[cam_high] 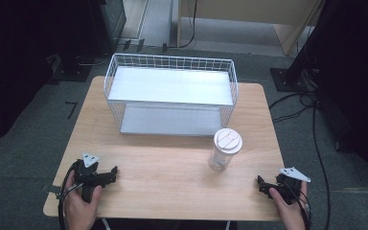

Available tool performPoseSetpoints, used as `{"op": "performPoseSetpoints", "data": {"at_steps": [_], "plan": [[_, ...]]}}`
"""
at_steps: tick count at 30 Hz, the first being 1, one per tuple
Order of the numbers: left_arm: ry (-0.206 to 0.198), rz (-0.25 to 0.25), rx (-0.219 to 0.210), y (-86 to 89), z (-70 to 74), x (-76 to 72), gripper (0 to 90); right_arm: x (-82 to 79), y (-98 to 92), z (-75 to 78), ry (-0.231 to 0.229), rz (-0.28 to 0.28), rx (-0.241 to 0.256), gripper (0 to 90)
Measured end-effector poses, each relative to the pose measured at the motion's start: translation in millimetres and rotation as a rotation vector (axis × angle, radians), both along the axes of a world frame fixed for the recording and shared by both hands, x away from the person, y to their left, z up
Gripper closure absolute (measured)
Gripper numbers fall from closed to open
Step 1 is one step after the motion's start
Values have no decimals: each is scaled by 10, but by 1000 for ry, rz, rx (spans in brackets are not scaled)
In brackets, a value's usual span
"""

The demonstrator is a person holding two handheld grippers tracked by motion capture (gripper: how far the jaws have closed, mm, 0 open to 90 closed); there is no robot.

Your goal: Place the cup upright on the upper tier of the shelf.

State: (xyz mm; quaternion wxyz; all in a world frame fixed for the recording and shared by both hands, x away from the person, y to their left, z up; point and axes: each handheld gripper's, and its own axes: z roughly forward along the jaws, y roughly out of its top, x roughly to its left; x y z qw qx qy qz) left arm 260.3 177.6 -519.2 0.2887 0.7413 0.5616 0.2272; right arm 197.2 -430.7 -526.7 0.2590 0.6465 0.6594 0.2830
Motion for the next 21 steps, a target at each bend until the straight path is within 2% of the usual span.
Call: {"op": "performPoseSetpoints", "data": {"at_steps": [1,3,5,7,10,13,17,21], "plan": [[0,0,0,0,0,0,0,-6,7,3,3,-2,0,0],[0,1,-1,-1,0,0,0,-14,40,17,18,33,1,0],[0,0,0,0,0,0,0,-40,115,24,-7,91,-8,0],[0,0,0,0,0,0,0,-47,158,35,-16,109,-6,0],[0,0,0,0,0,1,0,-51,358,85,-56,157,-33,0],[0,0,0,0,0,0,0,-41,455,111,-71,173,-25,0],[0,0,0,-1,0,0,0,-15,697,154,-98,243,-2,0],[0,0,0,0,0,0,0,-3,846,196,-136,275,31,0]]}}
